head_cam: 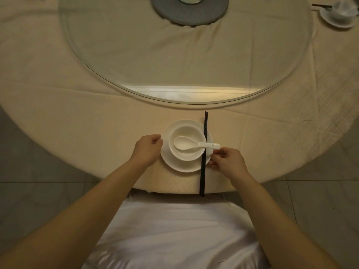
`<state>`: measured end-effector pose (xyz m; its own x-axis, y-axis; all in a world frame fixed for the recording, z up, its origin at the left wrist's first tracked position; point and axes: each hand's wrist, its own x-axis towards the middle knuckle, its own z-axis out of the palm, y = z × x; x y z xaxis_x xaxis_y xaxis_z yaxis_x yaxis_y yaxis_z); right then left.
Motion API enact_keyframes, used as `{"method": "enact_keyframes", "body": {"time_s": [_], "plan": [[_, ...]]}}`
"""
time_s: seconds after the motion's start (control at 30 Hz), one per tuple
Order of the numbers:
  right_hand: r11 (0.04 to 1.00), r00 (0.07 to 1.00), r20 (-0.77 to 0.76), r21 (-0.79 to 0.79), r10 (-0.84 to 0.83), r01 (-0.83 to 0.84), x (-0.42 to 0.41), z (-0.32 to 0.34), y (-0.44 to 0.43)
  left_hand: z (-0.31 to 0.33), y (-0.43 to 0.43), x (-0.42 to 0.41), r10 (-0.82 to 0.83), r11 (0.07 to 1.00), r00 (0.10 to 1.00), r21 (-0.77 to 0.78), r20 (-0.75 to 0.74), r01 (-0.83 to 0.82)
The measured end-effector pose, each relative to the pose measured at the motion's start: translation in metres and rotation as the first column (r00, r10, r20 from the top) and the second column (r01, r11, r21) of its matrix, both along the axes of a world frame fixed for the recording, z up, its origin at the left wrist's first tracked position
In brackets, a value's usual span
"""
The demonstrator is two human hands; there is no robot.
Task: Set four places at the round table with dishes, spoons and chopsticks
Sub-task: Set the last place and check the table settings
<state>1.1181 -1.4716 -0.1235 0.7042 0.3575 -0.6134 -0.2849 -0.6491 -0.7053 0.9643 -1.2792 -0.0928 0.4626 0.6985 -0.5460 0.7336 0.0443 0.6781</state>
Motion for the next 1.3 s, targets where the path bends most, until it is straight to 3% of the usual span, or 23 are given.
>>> {"method": "enact_keyframes", "body": {"time_s": [0.17, 0.3, 0.4, 0.5, 0.73, 1.3], "plan": [[1.0, 1.0, -0.022, 0.012, -0.018, 0.019, -0.001, -0.001, -0.002, 0.0, -0.002, -0.001, 0.004, 1.0, 1.0, -0.002, -0.011, -0.004], [0.999, 0.992, -0.129, -0.035, -0.015, 0.011, -0.001, 0.003, -0.009, 0.005, -0.01, -0.008, 0.023, 0.997, 0.996, 0.08, -0.089, -0.016], [0.998, 0.97, -0.242, -0.042, 0.036, -0.047, -0.004, 0.012, -0.017, 0.006, -0.02, -0.016, 0.033, 0.995, 0.983, 0.101, -0.182, -0.015], [0.985, 0.945, -0.281, 0.005, 0.165, -0.17, -0.01, 0.021, -0.025, 0.003, -0.032, -0.022, -0.025, 0.999, 0.978, 0.021, -0.208, 0.03], [0.966, 0.924, -0.281, 0.058, 0.259, -0.252, -0.019, 0.026, -0.026, -0.007, -0.059, -0.028, -0.274, 0.937, 0.949, -0.264, -0.158, 0.227], [0.962, 0.945, -0.187, 0.01, 0.27, -0.273, -0.018, 0.015, -0.018, -0.02, -0.057, -0.028, -0.227, 0.948, 0.963, -0.259, -0.148, 0.183]]}}
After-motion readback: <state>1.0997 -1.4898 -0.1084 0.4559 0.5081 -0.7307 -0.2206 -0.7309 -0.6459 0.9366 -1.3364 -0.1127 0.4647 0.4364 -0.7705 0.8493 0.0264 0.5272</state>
